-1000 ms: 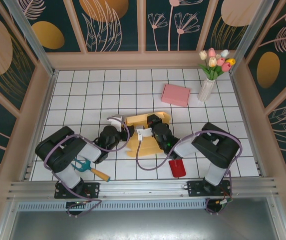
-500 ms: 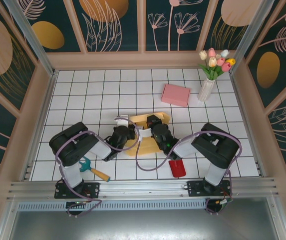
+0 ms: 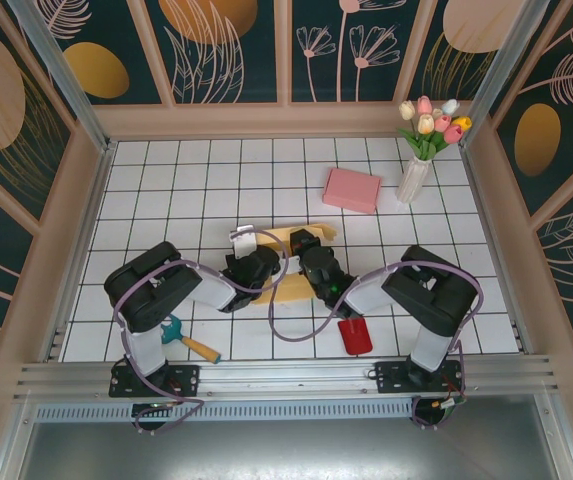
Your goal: Fold the paper box
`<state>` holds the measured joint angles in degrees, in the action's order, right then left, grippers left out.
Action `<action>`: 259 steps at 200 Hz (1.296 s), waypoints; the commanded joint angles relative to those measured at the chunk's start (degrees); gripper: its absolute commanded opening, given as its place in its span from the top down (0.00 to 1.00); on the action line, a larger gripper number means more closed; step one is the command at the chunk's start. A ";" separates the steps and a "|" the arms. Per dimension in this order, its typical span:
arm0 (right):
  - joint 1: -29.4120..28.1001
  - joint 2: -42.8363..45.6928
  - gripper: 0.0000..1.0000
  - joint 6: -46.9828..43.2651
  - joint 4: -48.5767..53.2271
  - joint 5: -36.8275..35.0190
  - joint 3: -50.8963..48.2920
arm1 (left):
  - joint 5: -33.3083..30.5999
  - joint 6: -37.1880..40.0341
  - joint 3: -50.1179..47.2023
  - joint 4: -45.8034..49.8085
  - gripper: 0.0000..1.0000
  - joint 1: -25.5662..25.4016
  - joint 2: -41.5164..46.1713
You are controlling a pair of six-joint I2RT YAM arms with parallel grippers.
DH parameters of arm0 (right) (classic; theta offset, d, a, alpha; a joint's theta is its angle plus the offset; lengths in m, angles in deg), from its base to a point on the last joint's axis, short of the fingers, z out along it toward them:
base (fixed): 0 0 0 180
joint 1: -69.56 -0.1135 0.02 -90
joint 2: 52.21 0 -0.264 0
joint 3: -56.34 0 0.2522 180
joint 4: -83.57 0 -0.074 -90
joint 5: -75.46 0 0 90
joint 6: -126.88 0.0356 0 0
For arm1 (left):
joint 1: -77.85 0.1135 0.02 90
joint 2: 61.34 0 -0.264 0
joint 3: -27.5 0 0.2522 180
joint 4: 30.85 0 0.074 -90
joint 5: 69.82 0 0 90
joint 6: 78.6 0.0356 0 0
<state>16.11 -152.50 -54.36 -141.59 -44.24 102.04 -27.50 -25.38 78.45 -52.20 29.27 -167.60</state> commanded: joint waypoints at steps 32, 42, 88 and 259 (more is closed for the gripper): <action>-0.07 -2.64 1.00 3.26 8.96 0.57 -0.98 | -3.16 -2.74 -1.30 4.78 0.70 3.83 0.00; -0.07 -3.20 1.00 3.48 8.67 0.39 -0.88 | -3.09 -2.81 -1.37 4.87 0.67 3.75 0.84; 0.17 -5.10 1.00 7.03 9.38 0.42 1.31 | 2.52 2.85 -5.04 -4.18 0.53 3.76 3.91; 0.31 -3.64 1.00 10.63 11.87 0.84 0.98 | 12.69 16.75 -13.14 -16.33 0.52 3.80 12.04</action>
<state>16.31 -155.28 -46.29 -140.10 -43.36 105.93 -12.22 -12.22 62.65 -65.12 32.53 -151.75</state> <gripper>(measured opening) 0.066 0.492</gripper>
